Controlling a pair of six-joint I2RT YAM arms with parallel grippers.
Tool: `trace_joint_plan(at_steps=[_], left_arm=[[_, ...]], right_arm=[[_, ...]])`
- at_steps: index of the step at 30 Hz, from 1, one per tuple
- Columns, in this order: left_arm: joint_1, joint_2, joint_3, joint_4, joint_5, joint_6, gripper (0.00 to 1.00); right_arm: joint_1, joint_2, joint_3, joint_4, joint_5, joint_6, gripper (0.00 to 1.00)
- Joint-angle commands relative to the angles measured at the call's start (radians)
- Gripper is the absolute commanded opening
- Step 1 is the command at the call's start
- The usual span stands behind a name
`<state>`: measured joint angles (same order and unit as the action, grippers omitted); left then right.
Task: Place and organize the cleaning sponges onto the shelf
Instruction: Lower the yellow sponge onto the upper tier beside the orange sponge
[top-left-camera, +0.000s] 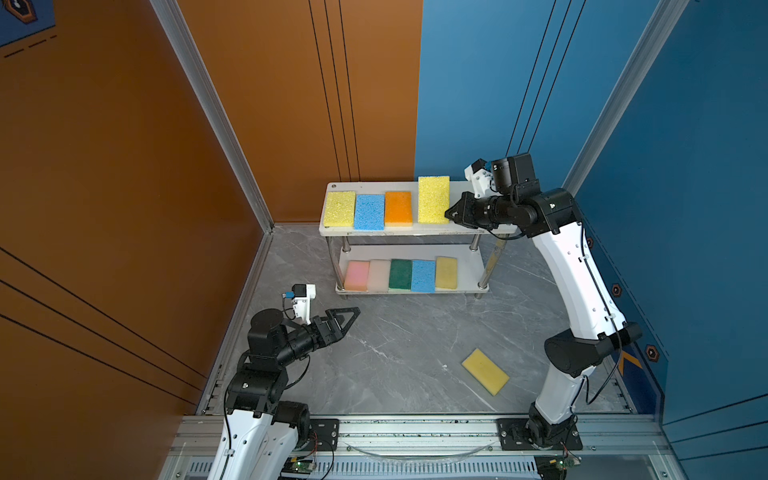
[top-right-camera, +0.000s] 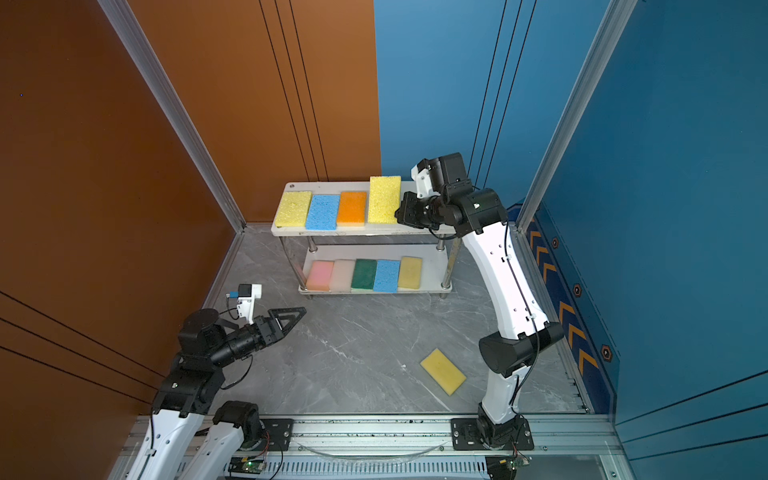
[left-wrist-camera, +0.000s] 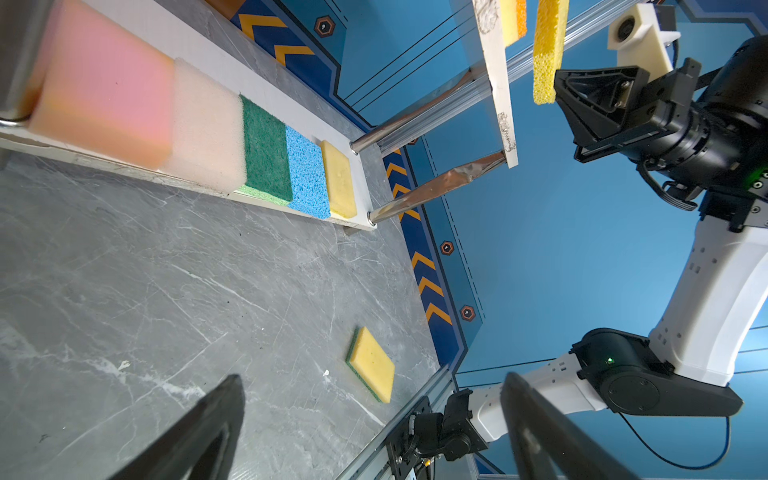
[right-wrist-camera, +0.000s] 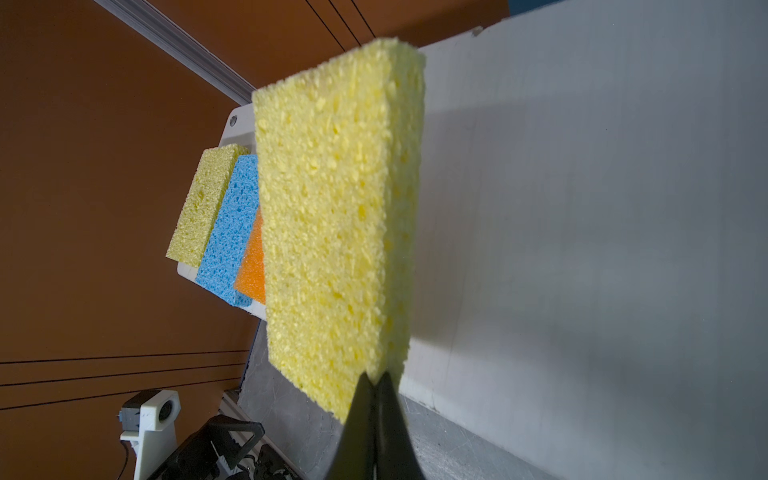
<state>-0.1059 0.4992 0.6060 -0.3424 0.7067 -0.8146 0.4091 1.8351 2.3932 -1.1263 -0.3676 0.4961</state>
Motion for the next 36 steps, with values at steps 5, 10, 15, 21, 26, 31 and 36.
trace_joint_plan(at_steps=[5, 10, 15, 21, 26, 31, 36], left_arm=[[-0.002, -0.002, 0.015, -0.018, -0.016, 0.025, 0.97], [-0.002, -0.005, 0.013, -0.02, -0.017, 0.027, 0.97], [-0.001, -0.007, 0.009, -0.026, -0.017, 0.031, 0.97], [0.0, -0.005, 0.008, -0.026, -0.021, 0.032, 0.97], [0.002, -0.005, 0.006, -0.026, -0.021, 0.031, 0.97], [0.003, -0.006, 0.007, -0.027, -0.021, 0.031, 0.97], [0.003, -0.007, 0.005, -0.026, -0.021, 0.029, 0.97]], right_arm=[[-0.004, 0.031, 0.023, -0.021, -0.021, -0.022, 0.0], [-0.004, 0.048, 0.032, -0.02, -0.026, -0.022, 0.0], [-0.004, 0.063, 0.042, -0.02, -0.031, -0.021, 0.0], [-0.006, 0.069, 0.044, -0.02, -0.03, -0.022, 0.0], [-0.006, 0.071, 0.045, -0.02, -0.031, -0.024, 0.0], [-0.007, 0.068, 0.045, -0.02, -0.027, -0.028, 0.16], [-0.009, 0.068, 0.044, -0.02, -0.022, -0.03, 0.32]])
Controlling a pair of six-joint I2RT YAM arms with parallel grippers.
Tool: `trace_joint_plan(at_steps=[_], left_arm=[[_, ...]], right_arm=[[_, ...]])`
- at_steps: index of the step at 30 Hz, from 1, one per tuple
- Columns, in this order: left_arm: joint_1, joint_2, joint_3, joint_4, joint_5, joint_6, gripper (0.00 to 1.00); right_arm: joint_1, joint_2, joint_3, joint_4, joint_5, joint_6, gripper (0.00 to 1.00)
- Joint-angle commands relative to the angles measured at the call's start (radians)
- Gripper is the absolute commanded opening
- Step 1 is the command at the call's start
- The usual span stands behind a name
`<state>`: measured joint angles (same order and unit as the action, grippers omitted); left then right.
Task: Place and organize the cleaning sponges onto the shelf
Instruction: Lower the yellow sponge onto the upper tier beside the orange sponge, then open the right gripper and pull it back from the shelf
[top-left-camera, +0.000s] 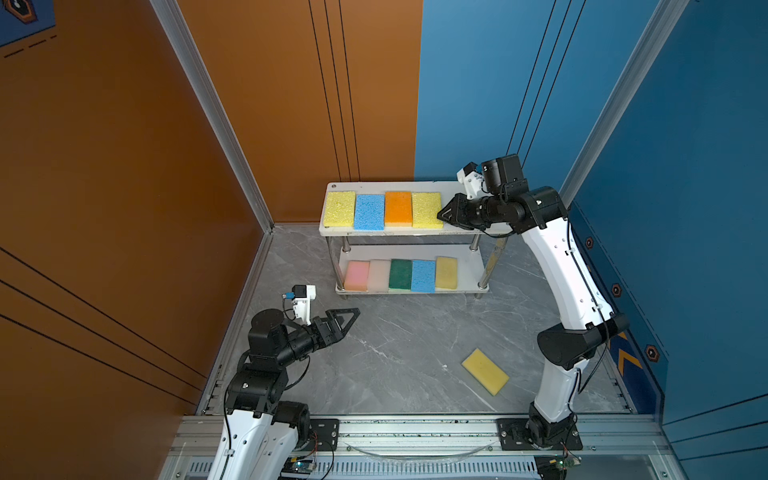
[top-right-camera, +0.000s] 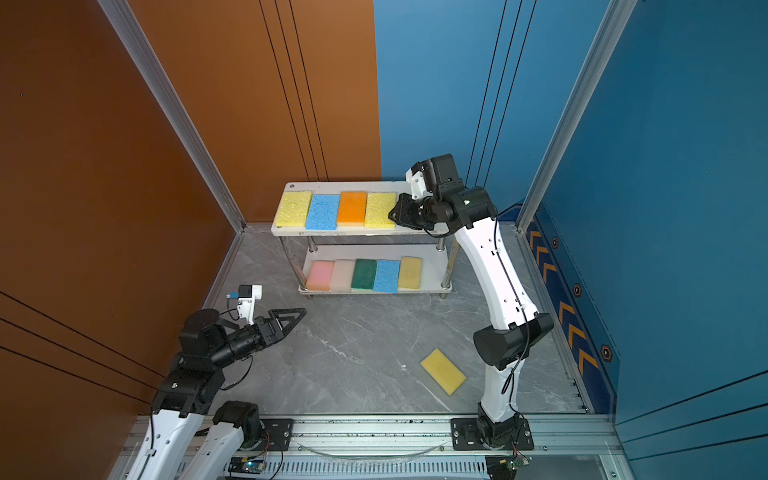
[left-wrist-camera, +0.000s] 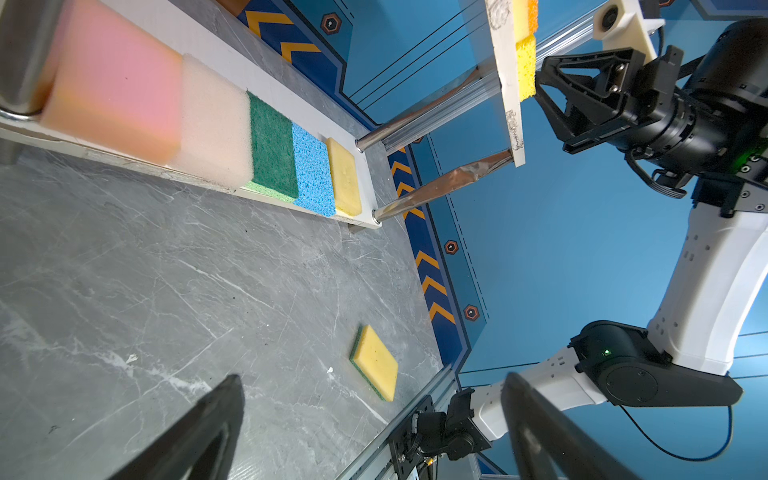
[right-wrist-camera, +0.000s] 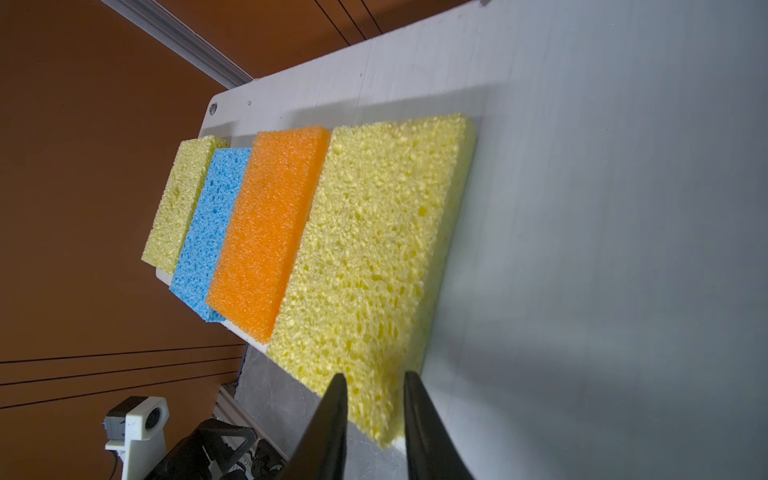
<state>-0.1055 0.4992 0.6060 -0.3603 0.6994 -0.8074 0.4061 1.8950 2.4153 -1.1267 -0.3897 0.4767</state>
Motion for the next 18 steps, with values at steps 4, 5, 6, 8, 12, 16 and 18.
trace_joint_plan(at_steps=[4, 5, 6, 8, 12, 16, 18], left_arm=[[0.004, -0.007, 0.003, -0.008, -0.014, 0.02, 0.97], [0.003, -0.008, 0.003, -0.008, -0.013, 0.02, 0.97], [0.003, -0.008, 0.003, -0.008, -0.014, 0.02, 0.97], [0.003, -0.008, 0.004, -0.008, -0.014, 0.02, 0.97], [0.005, -0.008, 0.003, -0.008, -0.013, 0.02, 0.97], [0.003, -0.011, 0.001, -0.008, -0.014, 0.019, 0.97], [0.003, -0.013, 0.002, -0.008, -0.013, 0.017, 0.97]], right_arm=[[-0.005, 0.005, 0.021, -0.019, 0.001, -0.012, 0.38], [-0.006, 0.004, 0.021, -0.019, 0.002, -0.012, 0.38], [-0.005, 0.003, 0.021, -0.019, 0.002, -0.013, 0.4], [-0.006, 0.0, 0.021, -0.019, 0.003, -0.013, 0.41], [-0.006, -0.005, 0.019, -0.019, 0.003, -0.017, 0.47], [-0.004, -0.014, 0.016, -0.019, 0.004, -0.026, 0.53], [-0.004, -0.018, 0.017, -0.019, 0.003, -0.028, 0.55]])
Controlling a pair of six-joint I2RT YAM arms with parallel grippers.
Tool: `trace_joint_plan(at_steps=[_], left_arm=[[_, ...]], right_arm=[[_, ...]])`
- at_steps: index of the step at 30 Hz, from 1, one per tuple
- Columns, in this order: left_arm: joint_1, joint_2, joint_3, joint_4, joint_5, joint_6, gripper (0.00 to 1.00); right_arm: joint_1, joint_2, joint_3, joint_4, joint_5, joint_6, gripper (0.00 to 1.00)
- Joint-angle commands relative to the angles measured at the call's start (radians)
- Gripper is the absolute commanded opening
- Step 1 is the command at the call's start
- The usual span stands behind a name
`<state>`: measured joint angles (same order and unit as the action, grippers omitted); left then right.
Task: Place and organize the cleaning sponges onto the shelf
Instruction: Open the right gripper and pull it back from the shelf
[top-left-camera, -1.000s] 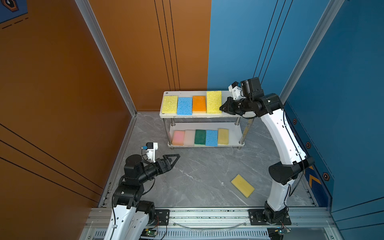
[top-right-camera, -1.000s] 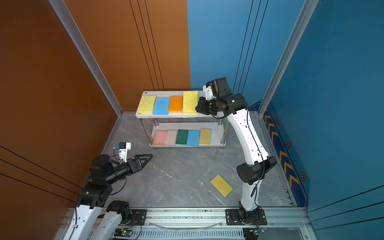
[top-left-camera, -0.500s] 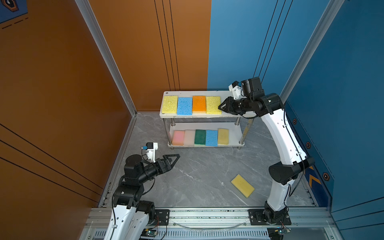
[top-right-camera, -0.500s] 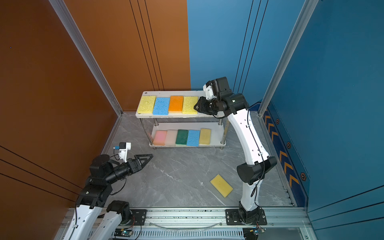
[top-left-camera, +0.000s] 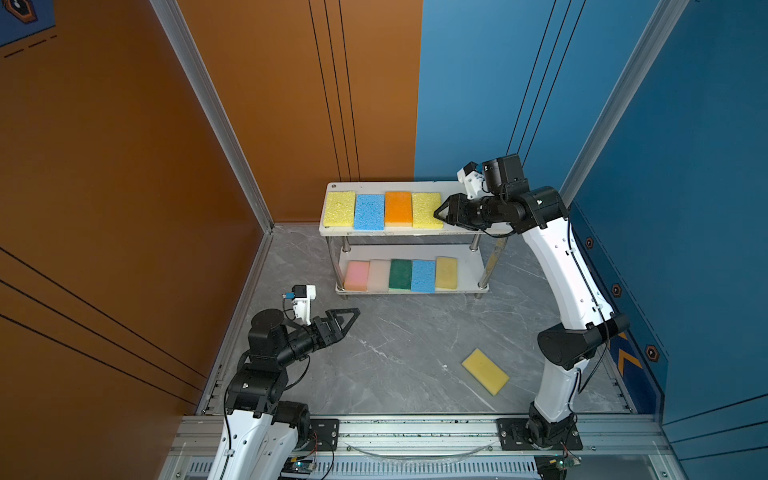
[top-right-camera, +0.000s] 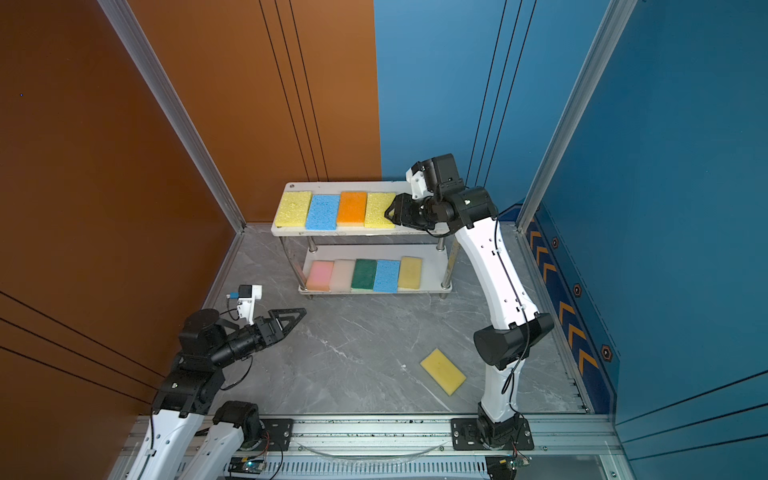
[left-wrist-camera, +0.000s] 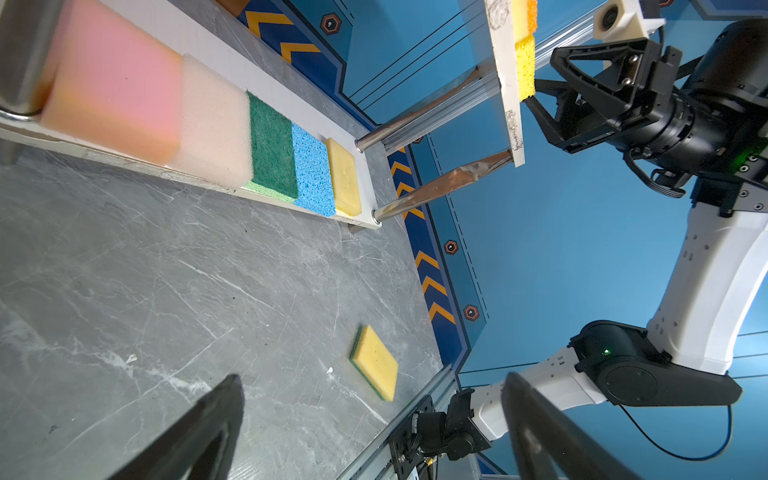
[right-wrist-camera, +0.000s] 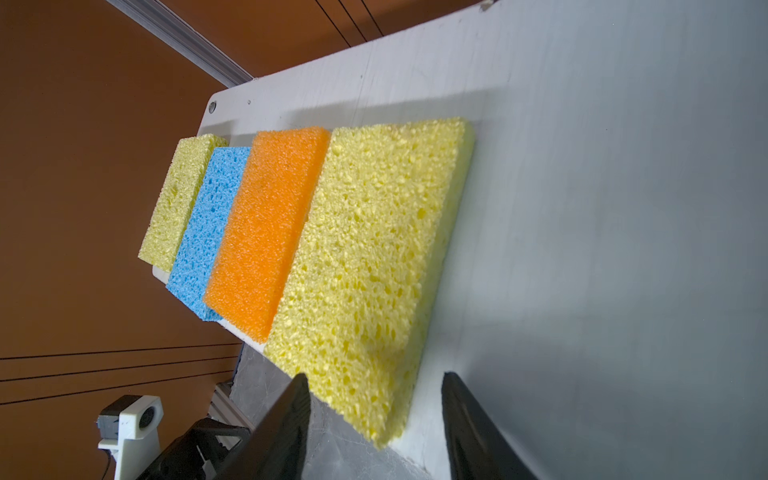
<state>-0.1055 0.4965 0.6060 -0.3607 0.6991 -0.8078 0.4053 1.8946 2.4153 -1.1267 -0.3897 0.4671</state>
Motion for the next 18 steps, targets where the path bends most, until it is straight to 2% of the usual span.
trace_joint_plan(at_steps=[1, 9, 12, 14, 16, 18], left_arm=[[0.004, -0.012, 0.002, -0.007, -0.013, 0.017, 0.97], [0.003, -0.014, 0.001, -0.007, -0.013, 0.015, 0.97], [0.003, -0.016, 0.001, -0.007, -0.013, 0.015, 0.97], [0.004, -0.019, 0.001, -0.008, -0.012, 0.015, 0.97], [0.004, -0.021, 0.001, -0.007, -0.013, 0.015, 0.97], [0.004, -0.021, -0.001, -0.007, -0.013, 0.015, 0.98]], right_arm=[[-0.003, -0.02, 0.016, -0.019, 0.002, -0.021, 0.57], [0.0, -0.033, 0.014, -0.019, -0.001, -0.031, 0.65], [0.0, -0.042, 0.003, -0.015, 0.004, -0.037, 0.74], [0.0, -0.051, -0.01, -0.006, 0.005, -0.039, 0.84], [0.0, -0.056, -0.019, 0.001, 0.005, -0.04, 1.0], [0.0, -0.061, -0.022, 0.005, 0.006, -0.041, 1.0]])
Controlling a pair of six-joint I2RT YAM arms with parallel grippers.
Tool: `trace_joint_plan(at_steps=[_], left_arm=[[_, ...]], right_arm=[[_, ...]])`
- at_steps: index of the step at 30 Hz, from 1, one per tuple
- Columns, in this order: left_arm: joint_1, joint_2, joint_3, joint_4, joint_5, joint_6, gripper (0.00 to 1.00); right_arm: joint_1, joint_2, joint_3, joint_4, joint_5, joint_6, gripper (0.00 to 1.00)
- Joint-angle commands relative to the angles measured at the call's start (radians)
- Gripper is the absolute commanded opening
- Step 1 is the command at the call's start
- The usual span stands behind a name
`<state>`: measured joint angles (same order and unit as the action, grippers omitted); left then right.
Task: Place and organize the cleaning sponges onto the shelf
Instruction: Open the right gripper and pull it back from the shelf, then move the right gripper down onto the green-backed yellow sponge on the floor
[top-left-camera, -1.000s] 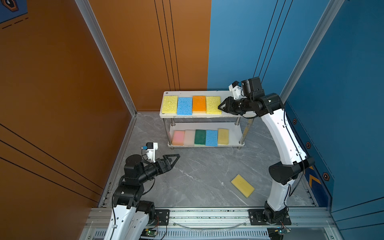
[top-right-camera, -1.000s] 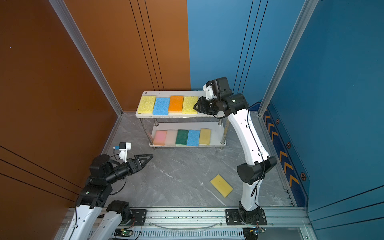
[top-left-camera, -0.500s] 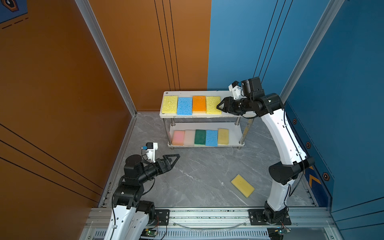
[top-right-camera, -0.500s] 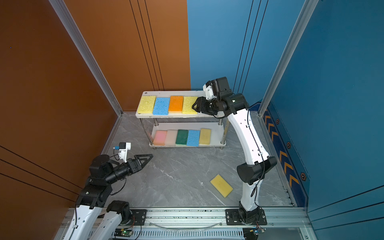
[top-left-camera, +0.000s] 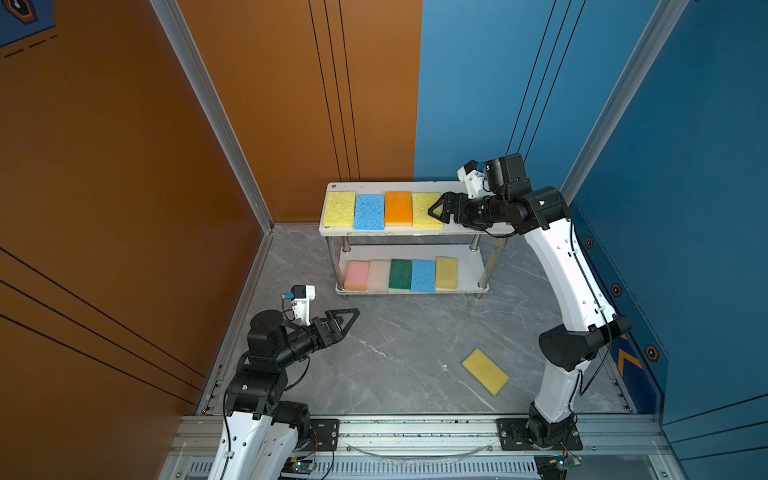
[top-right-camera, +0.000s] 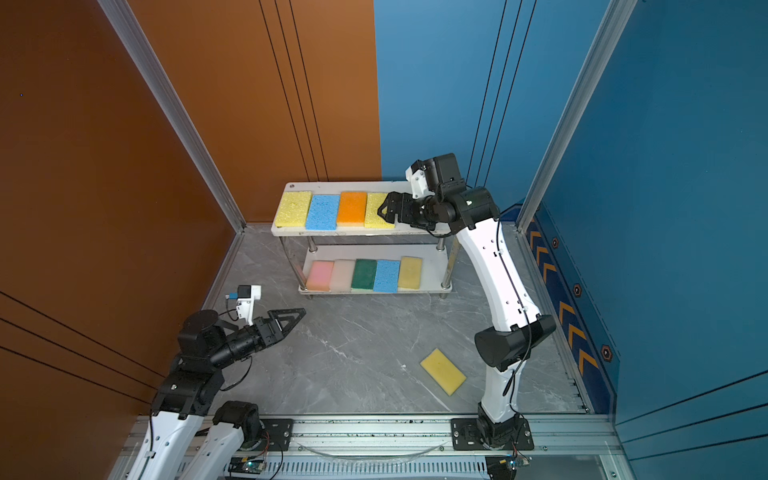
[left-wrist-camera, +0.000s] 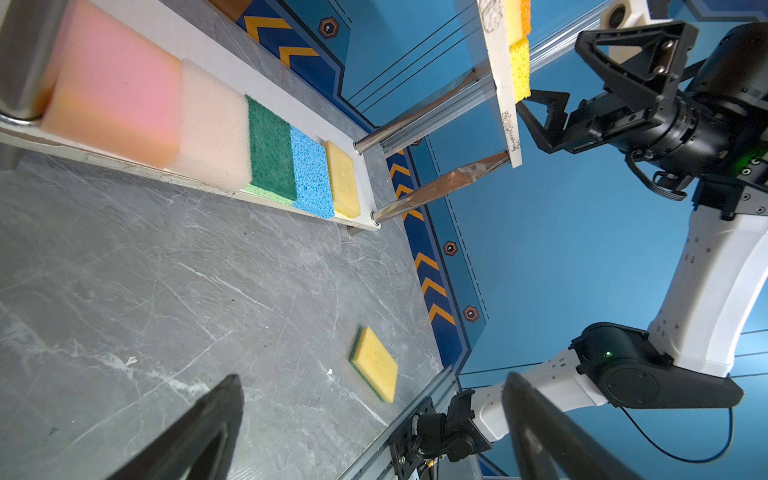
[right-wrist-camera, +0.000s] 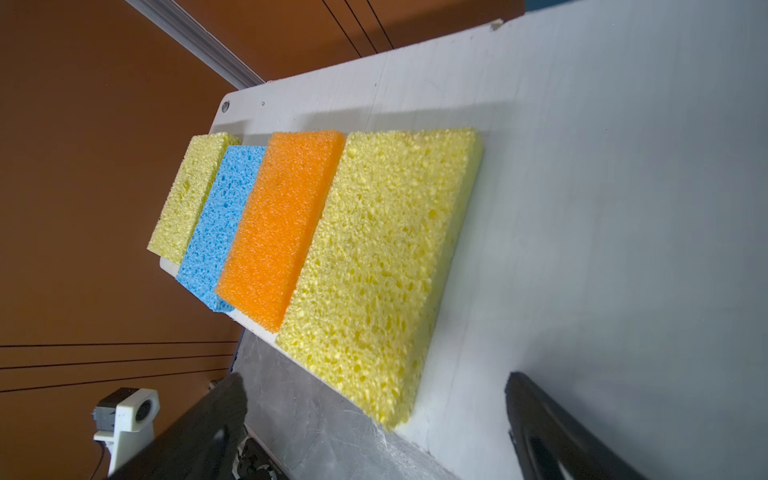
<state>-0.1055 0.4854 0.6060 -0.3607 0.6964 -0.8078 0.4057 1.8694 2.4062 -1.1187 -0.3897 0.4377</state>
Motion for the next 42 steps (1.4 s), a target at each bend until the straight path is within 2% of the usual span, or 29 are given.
trace_joint_plan(at_steps=[1, 7, 15, 24, 30, 35, 38, 42], left_arm=[[0.004, -0.01, -0.001, -0.007, -0.011, 0.015, 0.98], [0.003, -0.011, 0.001, -0.007, -0.012, 0.017, 1.0], [0.003, -0.019, 0.001, -0.007, -0.009, 0.01, 0.98], [-0.006, -0.015, 0.002, -0.005, 0.007, 0.01, 0.98], [-0.02, 0.016, -0.013, 0.031, 0.045, -0.001, 0.98], [-0.057, 0.046, -0.034, 0.055, 0.047, -0.015, 0.98], [-0.115, 0.065, -0.045, 0.067, 0.012, -0.014, 0.98], [-0.238, 0.11, -0.061, 0.106, -0.074, -0.018, 0.98]], right_arm=[[-0.001, -0.038, -0.014, 0.0, 0.006, -0.013, 1.0], [0.001, -0.071, -0.038, 0.019, 0.011, -0.014, 1.0], [0.009, -0.152, -0.09, 0.037, 0.017, -0.013, 1.0], [0.031, -0.339, -0.277, 0.059, 0.041, -0.028, 1.0], [0.042, -0.52, -0.517, 0.06, 0.041, -0.035, 1.0], [0.07, -0.679, -0.816, 0.066, 0.06, -0.012, 1.0], [0.106, -0.755, -1.0, 0.081, 0.099, 0.039, 1.0], [0.151, -0.805, -1.227, 0.084, 0.171, 0.108, 1.0]])
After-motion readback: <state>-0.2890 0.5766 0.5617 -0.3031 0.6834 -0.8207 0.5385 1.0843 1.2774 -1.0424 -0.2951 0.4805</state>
